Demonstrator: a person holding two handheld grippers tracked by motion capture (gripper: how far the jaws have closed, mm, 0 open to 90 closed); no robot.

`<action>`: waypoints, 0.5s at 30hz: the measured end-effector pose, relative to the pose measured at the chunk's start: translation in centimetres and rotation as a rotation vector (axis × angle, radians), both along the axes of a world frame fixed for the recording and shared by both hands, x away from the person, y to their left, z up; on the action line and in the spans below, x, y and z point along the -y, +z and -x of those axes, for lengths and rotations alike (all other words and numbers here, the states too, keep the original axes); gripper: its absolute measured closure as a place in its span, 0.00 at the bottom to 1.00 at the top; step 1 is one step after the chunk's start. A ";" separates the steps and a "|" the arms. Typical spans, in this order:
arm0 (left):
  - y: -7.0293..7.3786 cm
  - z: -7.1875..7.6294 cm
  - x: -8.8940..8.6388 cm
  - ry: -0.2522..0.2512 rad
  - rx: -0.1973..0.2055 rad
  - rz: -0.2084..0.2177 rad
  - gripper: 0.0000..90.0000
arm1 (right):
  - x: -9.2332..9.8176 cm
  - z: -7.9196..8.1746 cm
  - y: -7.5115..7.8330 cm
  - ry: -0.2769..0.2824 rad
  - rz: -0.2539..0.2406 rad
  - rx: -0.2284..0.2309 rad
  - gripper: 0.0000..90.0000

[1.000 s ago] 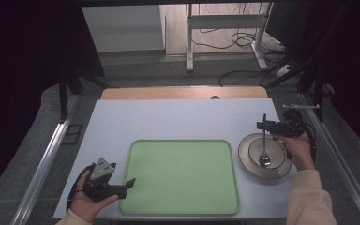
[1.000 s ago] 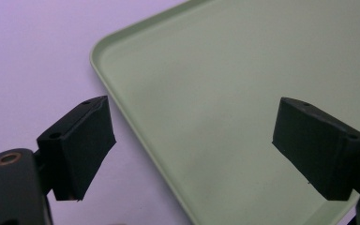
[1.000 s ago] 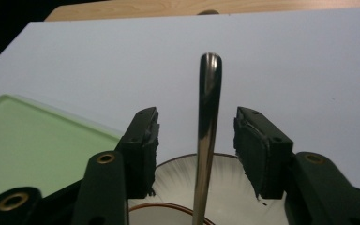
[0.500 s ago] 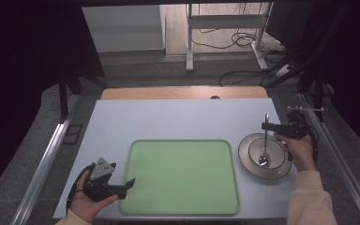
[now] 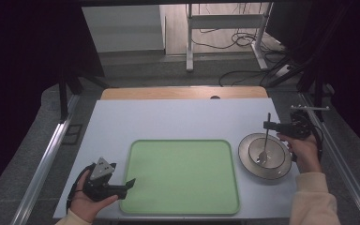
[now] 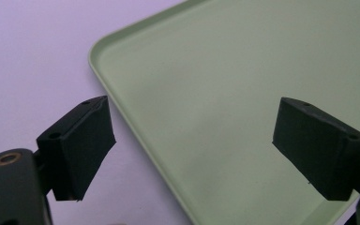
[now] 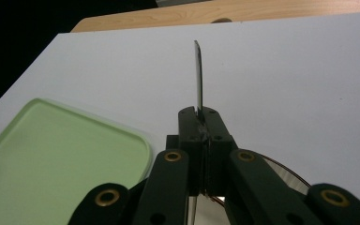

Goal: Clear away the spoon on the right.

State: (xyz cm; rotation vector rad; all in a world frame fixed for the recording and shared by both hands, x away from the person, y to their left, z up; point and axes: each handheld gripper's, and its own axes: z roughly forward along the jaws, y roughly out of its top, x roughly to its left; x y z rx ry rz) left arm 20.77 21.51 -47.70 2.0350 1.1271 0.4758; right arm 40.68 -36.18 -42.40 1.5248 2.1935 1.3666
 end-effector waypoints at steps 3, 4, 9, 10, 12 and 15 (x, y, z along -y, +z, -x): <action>0.0 0.0 0.0 0.001 0.001 0.002 0.14 | 0.0 0.2 0.3 0.006 -0.001 0.013 0.98; 0.0 0.0 0.0 0.001 0.001 0.002 0.14 | 0.1 0.3 0.5 0.005 -0.004 0.019 0.98; 0.1 0.1 -0.1 0.001 0.005 0.002 0.14 | 0.4 0.9 1.6 0.007 -0.020 0.054 0.98; 0.1 0.1 -0.1 0.001 0.005 0.002 0.14 | 0.6 1.2 2.1 0.006 -0.033 0.073 0.98; 0.1 0.1 0.0 0.000 0.005 0.001 0.14 | 0.8 1.4 2.6 0.005 -0.040 0.089 0.98; 0.0 0.0 0.0 -0.001 0.005 0.001 0.14 | 0.9 1.7 3.2 0.003 -0.055 0.103 0.98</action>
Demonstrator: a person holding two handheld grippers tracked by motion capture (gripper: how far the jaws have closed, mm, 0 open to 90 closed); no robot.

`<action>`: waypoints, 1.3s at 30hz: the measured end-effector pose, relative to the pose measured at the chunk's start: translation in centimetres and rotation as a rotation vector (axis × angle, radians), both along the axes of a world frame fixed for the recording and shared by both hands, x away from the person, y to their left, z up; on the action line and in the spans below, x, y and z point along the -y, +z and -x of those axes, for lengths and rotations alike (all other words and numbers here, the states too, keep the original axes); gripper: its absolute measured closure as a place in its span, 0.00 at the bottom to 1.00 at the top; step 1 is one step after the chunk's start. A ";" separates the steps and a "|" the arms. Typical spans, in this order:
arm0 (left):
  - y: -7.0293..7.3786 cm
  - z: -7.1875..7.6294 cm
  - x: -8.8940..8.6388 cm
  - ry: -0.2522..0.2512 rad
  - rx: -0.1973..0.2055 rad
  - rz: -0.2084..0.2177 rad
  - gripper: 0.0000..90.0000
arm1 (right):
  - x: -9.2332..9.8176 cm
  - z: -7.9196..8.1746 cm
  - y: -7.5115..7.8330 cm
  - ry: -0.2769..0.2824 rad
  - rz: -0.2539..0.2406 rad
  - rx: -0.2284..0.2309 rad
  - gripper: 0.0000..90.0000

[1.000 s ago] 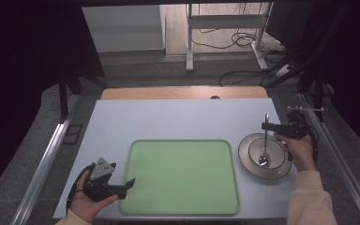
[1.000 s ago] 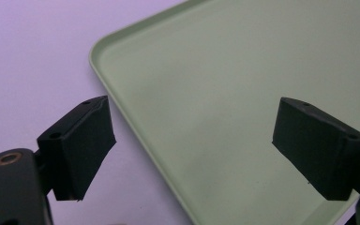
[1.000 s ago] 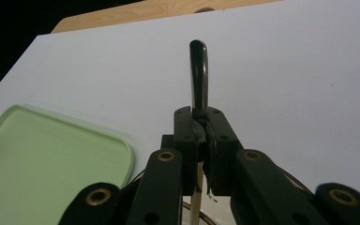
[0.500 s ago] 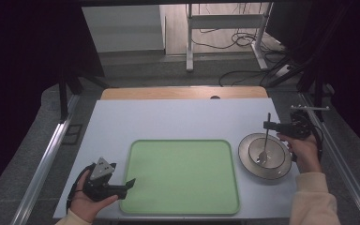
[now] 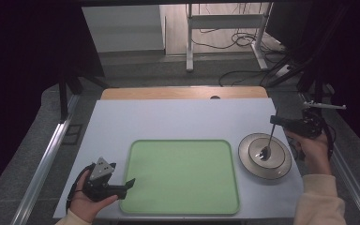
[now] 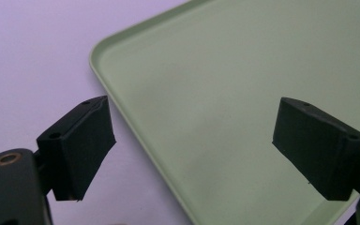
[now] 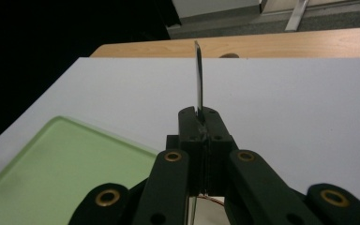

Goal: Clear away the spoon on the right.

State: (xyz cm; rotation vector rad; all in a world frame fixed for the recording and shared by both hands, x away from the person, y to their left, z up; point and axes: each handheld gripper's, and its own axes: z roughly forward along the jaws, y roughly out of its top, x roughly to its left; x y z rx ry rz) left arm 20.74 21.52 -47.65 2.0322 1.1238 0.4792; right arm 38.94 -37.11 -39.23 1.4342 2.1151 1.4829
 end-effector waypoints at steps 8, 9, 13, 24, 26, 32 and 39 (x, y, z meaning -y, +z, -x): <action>0.0 0.0 0.0 -0.001 -0.002 -0.002 0.14 | -0.3 0.1 0.5 -0.006 -0.017 0.014 0.98; 0.0 0.0 0.0 0.001 -0.002 -0.002 0.14 | -0.3 0.1 0.6 -0.005 -0.020 0.015 0.98; 0.0 0.0 -0.1 0.002 -0.001 -0.002 0.14 | -0.3 0.3 0.8 -0.004 -0.026 0.019 0.98; 0.1 0.0 -0.1 0.005 0.000 0.009 0.14 | -1.1 1.8 3.1 0.021 -0.029 0.080 0.98; 0.1 0.0 -0.1 0.005 0.001 0.008 0.14 | -1.3 2.1 3.4 0.028 -0.027 0.090 0.98; 0.0 0.0 0.0 0.001 -0.002 0.004 0.14 | -2.2 2.5 4.1 0.059 -0.034 0.101 0.98; 0.0 0.0 -0.1 0.003 -0.001 0.004 0.14 | -3.1 2.6 4.2 0.083 -0.026 0.100 0.98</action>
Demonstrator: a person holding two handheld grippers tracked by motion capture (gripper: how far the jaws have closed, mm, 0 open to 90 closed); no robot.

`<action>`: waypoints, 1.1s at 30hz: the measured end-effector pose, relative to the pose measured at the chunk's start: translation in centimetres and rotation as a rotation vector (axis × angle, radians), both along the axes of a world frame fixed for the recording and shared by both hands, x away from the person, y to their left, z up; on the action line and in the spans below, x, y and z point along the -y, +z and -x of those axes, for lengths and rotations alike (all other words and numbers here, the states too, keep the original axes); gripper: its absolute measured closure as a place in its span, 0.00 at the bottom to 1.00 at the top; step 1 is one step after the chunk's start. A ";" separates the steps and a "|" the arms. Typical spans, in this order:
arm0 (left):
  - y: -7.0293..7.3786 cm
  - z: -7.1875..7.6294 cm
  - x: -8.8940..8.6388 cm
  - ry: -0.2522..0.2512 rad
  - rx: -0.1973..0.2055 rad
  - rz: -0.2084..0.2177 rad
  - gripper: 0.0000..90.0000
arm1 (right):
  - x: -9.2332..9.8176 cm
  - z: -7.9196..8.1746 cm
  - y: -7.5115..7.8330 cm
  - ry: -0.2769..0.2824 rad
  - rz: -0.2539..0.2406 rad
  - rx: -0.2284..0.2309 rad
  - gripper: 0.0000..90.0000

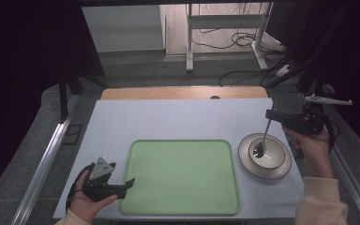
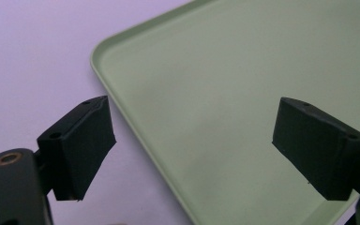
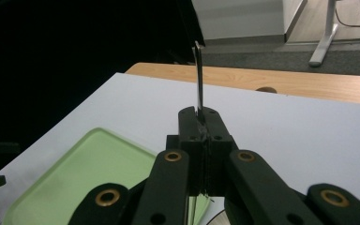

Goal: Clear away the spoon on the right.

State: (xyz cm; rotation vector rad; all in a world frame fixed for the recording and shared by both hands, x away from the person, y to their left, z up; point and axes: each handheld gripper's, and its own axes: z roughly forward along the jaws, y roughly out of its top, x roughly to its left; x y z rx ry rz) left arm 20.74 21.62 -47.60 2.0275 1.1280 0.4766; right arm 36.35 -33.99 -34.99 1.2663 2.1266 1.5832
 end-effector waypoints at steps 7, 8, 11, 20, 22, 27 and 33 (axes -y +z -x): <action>0.0 0.0 0.0 -0.001 0.000 -0.001 0.14 | -0.7 0.1 0.0 0.018 0.004 -0.011 0.98; 0.0 0.0 0.0 0.000 0.000 -0.001 0.14 | -0.8 0.1 -0.1 0.020 0.006 -0.012 0.98; 0.0 0.0 0.0 0.000 0.000 0.000 0.14 | -1.0 0.1 -0.1 0.030 0.005 -0.016 0.98; 0.0 0.0 0.0 0.001 0.000 0.000 0.14 | -1.9 0.1 -0.4 0.053 0.015 -0.031 0.98; 0.0 0.0 0.0 0.001 0.001 0.002 0.14 | -2.2 0.1 -0.4 0.060 0.017 -0.034 0.98; 0.0 0.0 0.0 0.001 0.002 0.001 0.14 | -2.6 0.2 -0.5 0.073 0.019 -0.041 0.98; 0.0 0.0 0.0 0.003 0.003 0.002 0.14 | -3.1 0.3 -0.5 0.092 0.024 -0.044 0.98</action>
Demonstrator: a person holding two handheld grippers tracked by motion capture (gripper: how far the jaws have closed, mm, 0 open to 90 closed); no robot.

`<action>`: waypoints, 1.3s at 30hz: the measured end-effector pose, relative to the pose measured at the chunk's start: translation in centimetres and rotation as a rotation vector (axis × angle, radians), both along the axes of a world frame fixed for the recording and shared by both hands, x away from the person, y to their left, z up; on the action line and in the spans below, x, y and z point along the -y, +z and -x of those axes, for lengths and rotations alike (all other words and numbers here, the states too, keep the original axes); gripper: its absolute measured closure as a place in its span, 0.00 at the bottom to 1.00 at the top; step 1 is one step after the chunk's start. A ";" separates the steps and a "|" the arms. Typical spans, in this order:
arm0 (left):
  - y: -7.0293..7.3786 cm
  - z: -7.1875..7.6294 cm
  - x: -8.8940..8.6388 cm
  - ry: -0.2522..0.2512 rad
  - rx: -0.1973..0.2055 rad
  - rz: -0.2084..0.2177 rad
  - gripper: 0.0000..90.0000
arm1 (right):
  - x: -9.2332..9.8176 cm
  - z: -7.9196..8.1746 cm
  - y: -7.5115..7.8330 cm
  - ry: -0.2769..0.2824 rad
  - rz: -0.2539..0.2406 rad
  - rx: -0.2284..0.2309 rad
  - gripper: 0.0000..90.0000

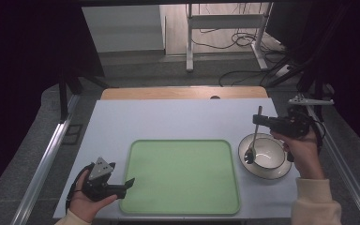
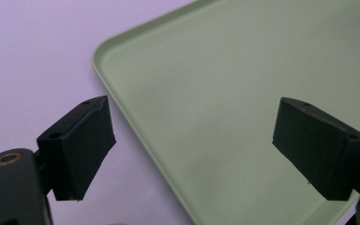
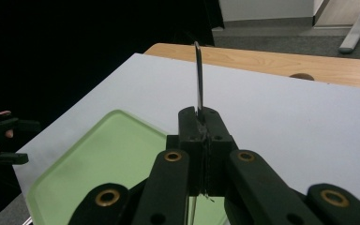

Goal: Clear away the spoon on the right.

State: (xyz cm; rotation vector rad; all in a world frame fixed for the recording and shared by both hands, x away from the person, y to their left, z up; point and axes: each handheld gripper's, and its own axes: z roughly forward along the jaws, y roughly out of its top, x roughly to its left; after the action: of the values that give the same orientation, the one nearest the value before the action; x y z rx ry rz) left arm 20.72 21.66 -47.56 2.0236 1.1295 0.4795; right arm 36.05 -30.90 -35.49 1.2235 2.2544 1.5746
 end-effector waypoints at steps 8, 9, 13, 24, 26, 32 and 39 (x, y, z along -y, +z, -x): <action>0.0 0.0 0.0 -0.001 0.000 -0.001 0.14 | -0.8 0.2 -0.1 0.017 0.004 -0.008 0.98; 0.0 0.0 0.0 -0.001 -0.001 -0.001 0.14 | -0.8 0.3 -0.1 0.019 0.004 -0.010 0.98; 0.0 0.0 0.0 -0.001 0.001 -0.001 0.14 | -1.3 0.4 -0.2 0.032 0.011 -0.014 0.98; 0.1 0.0 -0.1 0.002 0.005 -0.002 0.14 | -2.4 0.8 -0.6 0.059 0.028 -0.028 0.98; 0.1 0.0 0.0 0.002 0.004 -0.002 0.14 | -2.5 0.8 -0.7 0.065 0.030 -0.031 0.98; 0.0 0.0 0.0 0.003 0.003 -0.003 0.14 | -3.1 1.3 -0.8 0.078 0.031 -0.039 0.98; 0.0 0.0 0.0 0.002 0.003 -0.003 0.14 | -3.7 1.8 -0.8 0.096 0.038 -0.043 0.98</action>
State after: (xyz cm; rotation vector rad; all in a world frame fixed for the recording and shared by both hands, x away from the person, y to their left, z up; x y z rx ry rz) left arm 20.71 21.61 -47.56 2.0236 1.1297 0.4849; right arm 34.26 -27.19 -36.32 1.1673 2.3925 1.5439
